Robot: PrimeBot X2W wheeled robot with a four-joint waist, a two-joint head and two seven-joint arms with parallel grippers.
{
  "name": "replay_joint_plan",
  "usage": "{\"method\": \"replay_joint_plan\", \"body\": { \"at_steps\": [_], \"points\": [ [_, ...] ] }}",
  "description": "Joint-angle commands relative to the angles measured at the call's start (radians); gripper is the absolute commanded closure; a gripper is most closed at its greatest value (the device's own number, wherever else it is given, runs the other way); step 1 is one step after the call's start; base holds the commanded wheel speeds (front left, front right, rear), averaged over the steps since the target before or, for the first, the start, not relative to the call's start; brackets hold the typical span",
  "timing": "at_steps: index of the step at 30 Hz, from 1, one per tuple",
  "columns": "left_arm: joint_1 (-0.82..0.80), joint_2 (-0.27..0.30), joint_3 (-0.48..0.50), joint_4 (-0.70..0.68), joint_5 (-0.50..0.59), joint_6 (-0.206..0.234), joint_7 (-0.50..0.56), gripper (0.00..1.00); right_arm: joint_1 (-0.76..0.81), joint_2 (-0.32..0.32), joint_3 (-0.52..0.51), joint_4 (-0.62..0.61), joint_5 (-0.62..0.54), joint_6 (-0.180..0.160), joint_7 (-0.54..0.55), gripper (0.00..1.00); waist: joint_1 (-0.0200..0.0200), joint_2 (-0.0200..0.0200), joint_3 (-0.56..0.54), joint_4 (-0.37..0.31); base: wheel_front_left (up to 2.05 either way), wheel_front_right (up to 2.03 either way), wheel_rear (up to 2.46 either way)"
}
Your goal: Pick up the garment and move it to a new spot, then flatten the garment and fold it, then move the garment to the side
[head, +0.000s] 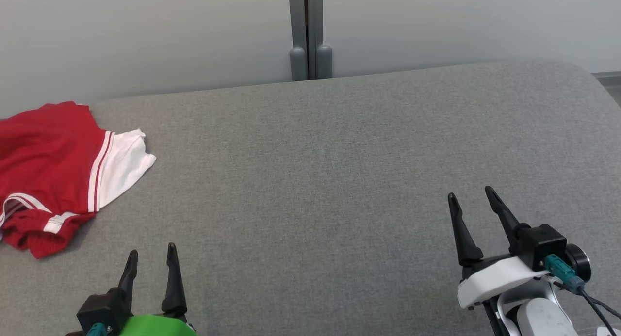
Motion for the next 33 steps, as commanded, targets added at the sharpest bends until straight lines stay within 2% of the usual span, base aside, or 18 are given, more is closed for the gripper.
{"method": "replay_joint_plan", "body": {
  "at_steps": [1, 21, 33],
  "points": [
    [0.011, 0.008, 0.0, -0.007, 0.027, 0.004, -0.009, 0.0, 0.007, 0.0, 0.001, 0.002, -0.025, 0.0, -0.01, 0.0, -0.0001, 0.0, 0.0, 0.0, 0.0, 0.0, 0.0],
    [0.028, 0.008, -0.008, 0.021, 0.153, 0.005, -0.045, 0.0, 0.02, 0.01, 0.005, 0.038, -0.15, 0.0, -0.046, 0.0, -0.0001, 0.0, 0.001, -0.008, 0.0, 0.0, 0.0],
    [0.021, 0.008, -0.01, 0.033, 0.133, 0.001, -0.045, 0.0, 0.018, 0.013, 0.005, 0.045, -0.144, 0.0, -0.048, 0.0, -0.0001, 0.0, 0.002, -0.002, 0.0, 0.0, 0.0]
  ]
}}
